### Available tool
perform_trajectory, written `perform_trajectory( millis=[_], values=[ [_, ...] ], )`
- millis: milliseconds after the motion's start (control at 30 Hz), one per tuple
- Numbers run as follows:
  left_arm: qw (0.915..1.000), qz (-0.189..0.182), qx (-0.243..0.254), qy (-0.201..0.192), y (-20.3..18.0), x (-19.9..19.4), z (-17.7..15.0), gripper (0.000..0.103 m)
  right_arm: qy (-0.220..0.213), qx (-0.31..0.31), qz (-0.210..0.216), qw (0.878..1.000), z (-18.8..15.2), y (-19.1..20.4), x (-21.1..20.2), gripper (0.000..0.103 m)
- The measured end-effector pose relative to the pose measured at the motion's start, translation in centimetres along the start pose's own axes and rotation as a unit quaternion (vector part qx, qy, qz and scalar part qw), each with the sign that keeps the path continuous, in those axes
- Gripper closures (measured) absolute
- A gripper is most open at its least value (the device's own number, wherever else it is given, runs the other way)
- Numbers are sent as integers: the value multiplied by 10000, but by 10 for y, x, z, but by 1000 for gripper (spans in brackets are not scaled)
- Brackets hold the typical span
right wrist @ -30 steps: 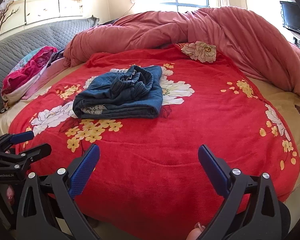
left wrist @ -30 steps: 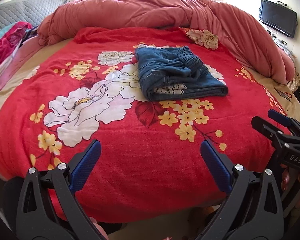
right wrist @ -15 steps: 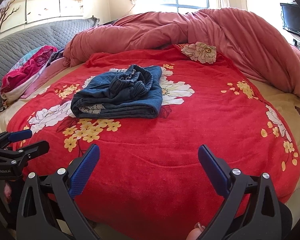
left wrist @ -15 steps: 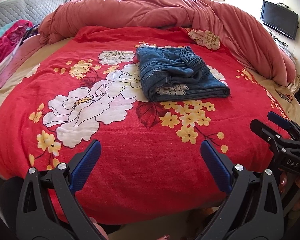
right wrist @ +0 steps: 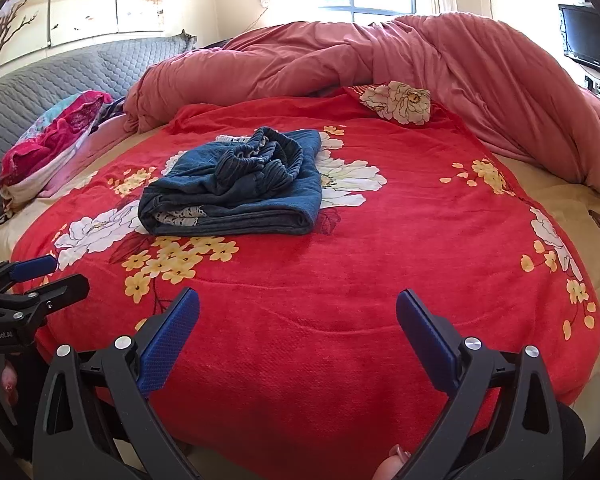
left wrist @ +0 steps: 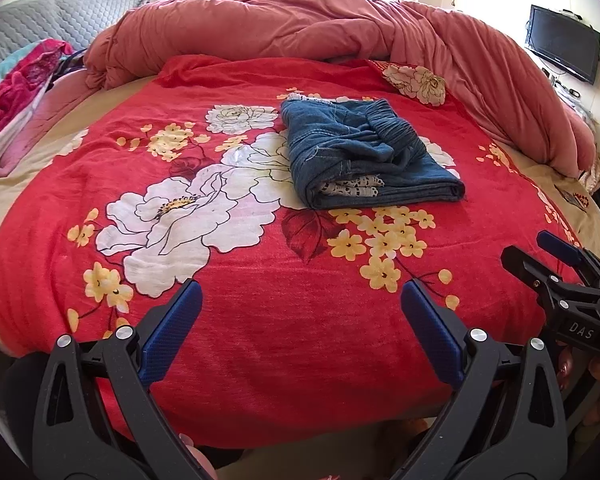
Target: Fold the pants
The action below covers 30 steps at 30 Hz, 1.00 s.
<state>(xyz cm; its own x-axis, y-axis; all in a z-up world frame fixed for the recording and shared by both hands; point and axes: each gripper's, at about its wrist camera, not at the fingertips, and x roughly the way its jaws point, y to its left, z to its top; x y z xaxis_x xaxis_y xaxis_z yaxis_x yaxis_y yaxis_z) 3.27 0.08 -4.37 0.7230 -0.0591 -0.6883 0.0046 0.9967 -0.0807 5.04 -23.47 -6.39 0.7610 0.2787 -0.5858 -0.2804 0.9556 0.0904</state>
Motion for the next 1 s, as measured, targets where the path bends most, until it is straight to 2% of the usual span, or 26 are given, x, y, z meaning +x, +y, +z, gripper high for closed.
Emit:
perform_trajectory(
  millis=[1000],
  values=[
    [10000, 42, -46, -30, 1, -4, 3, 9, -18, 14, -1, 10000, 0, -3, -1, 5]
  ],
)
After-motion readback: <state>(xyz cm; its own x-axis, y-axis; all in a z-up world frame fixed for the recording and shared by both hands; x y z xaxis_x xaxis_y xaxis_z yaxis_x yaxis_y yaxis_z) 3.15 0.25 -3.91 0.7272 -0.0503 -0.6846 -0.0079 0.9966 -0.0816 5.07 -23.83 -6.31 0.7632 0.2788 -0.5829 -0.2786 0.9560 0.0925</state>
